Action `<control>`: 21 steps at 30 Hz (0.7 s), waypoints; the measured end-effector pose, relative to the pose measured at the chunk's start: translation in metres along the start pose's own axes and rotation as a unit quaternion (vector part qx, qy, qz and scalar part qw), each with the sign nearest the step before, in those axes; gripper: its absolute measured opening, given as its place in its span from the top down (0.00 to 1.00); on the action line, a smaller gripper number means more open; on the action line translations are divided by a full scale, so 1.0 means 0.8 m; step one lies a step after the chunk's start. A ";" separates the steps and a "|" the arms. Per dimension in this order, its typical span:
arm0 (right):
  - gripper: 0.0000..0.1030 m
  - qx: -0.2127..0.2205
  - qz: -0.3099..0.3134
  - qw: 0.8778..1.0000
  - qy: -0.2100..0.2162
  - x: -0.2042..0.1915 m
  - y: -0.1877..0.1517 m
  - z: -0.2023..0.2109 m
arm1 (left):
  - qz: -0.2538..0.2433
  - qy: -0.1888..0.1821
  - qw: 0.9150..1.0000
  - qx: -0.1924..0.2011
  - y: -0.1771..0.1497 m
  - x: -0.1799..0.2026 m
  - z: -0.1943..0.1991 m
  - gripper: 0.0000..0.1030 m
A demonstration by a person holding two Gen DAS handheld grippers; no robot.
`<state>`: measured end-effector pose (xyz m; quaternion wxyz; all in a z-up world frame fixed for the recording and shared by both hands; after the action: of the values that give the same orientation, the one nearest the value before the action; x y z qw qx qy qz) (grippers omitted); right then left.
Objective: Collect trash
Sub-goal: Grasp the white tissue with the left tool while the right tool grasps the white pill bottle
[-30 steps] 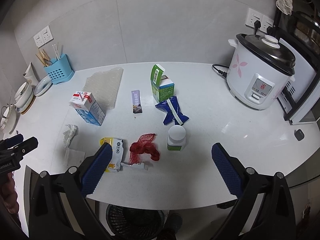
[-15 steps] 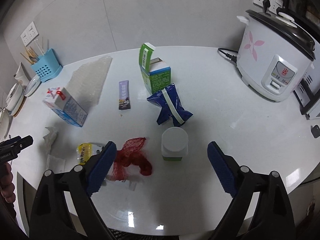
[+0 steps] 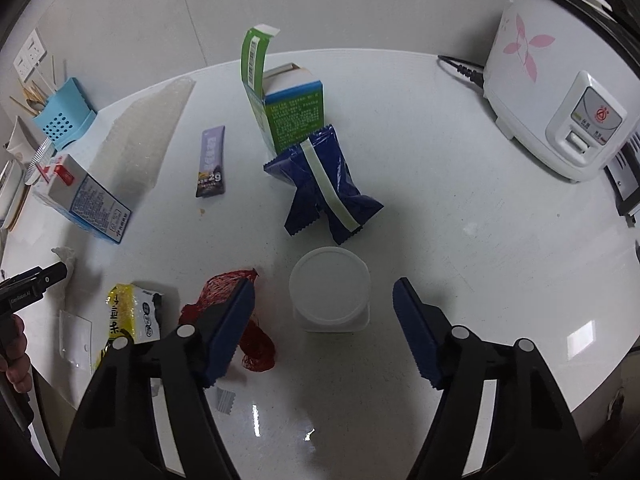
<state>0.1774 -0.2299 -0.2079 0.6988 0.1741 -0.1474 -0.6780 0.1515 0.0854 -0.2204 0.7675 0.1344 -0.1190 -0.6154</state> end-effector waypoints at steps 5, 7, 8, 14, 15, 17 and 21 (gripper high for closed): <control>0.44 -0.014 0.000 1.000 -0.009 0.000 0.000 -0.012 | 0.007 0.007 1.000 -0.019 -0.002 -0.002 -0.013 0.31; 0.48 -0.018 -0.001 1.000 -0.007 -0.002 -0.001 -0.014 | 0.011 0.005 1.000 -0.025 -0.001 -0.002 -0.018 0.37; 0.51 -0.019 0.000 1.000 -0.008 -0.001 -0.001 -0.015 | 0.010 0.008 1.000 -0.024 0.000 -0.003 -0.018 0.42; 0.61 -0.017 -0.011 1.000 -0.014 0.001 -0.001 -0.012 | 0.009 0.003 1.000 -0.021 0.004 0.001 -0.012 0.88; 0.61 -0.014 -0.011 1.000 -0.016 0.002 -0.001 -0.009 | 0.009 -0.001 1.000 -0.015 0.006 0.001 -0.007 0.90; 0.62 -0.006 -0.009 1.000 -0.015 0.002 0.000 -0.001 | 0.007 -0.010 1.000 -0.004 0.007 0.004 0.005 0.92; 0.62 0.010 -0.001 1.000 -0.016 0.001 0.001 0.018 | -0.001 -0.023 1.000 0.019 0.005 0.010 0.033 0.92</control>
<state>0.1715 -0.2313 -0.1944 0.6938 0.1703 -0.1651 -0.6800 0.1478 0.0767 -0.1943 0.7615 0.1351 -0.1480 -0.6164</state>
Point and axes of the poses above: each gripper's, at about its wrist camera, not at the fingertips, and z roughly against the way its jaws point, x to its right, y to its top, the point moved 5 cm from there along -z, roughly the way its jaws point, and after that the axes turned 2 degrees about -z, right-handed, at the moved point
